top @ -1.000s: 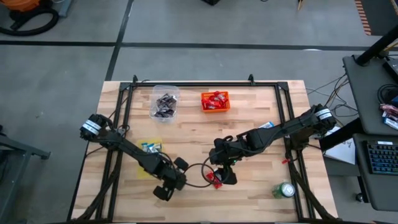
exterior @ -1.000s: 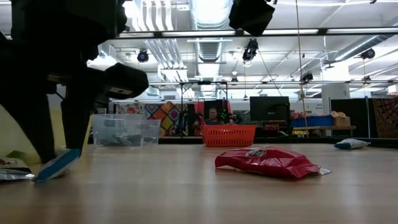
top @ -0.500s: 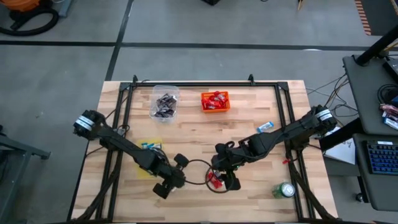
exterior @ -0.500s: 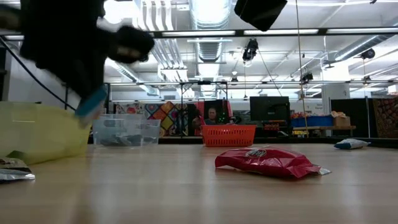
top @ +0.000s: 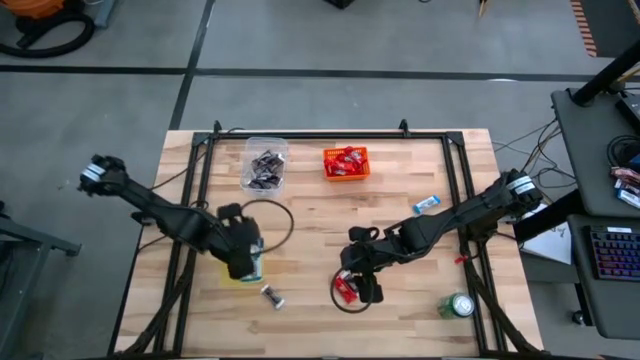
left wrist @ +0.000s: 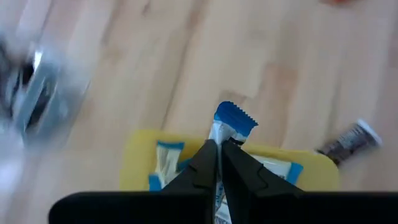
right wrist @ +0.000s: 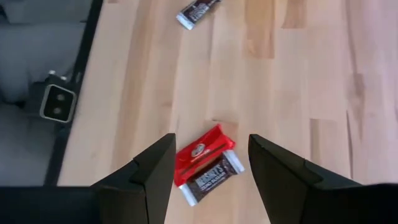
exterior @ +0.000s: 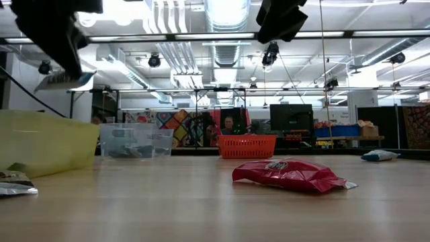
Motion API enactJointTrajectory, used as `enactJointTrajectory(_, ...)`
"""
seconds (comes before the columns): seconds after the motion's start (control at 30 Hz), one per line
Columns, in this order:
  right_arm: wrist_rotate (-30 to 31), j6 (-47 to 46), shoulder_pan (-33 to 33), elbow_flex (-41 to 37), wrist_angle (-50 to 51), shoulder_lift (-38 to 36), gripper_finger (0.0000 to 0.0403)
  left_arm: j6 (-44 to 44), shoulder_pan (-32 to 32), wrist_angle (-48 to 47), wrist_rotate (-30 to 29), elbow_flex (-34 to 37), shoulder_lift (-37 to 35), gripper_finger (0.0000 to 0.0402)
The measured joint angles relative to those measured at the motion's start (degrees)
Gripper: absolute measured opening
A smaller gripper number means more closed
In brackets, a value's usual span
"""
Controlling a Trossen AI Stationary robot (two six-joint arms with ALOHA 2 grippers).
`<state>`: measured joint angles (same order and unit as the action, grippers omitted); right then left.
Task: Sort candy
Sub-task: Put the left white candy into the yellow bin, then put the red candy into the orange basket
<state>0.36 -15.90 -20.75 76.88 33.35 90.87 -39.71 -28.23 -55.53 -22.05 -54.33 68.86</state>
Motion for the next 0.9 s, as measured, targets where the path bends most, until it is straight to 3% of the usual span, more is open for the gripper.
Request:
enactJointTrajectory(0.2, 0.92, -0.07, 0.0, -1.28, -2.37, 0.0, 0.0192, -14.27, 0.0, 0.25, 1.5, 6.52, -1.71, 0.0)
enactJointTrajectory(0.47, 1.23, -1.93, 0.0, -1.29, -2.39, 0.0, 0.0192, -15.9, -0.07, 0.7, 3.11, 8.09, 0.96, 0.0036)
enactJointTrajectory(0.73, 1.79, -15.29, -0.08, -1.29, -2.39, 0.0, 0.0192, -16.34, -0.14, 0.5, 3.59, 7.6, 1.62, 0.0102)
enactJointTrajectory(0.9, 1.65, -28.37, -0.43, -1.31, -2.3, 0.42, 0.0192, -15.78, -1.62, 0.68, 3.19, 4.25, 1.53, 0.0123)
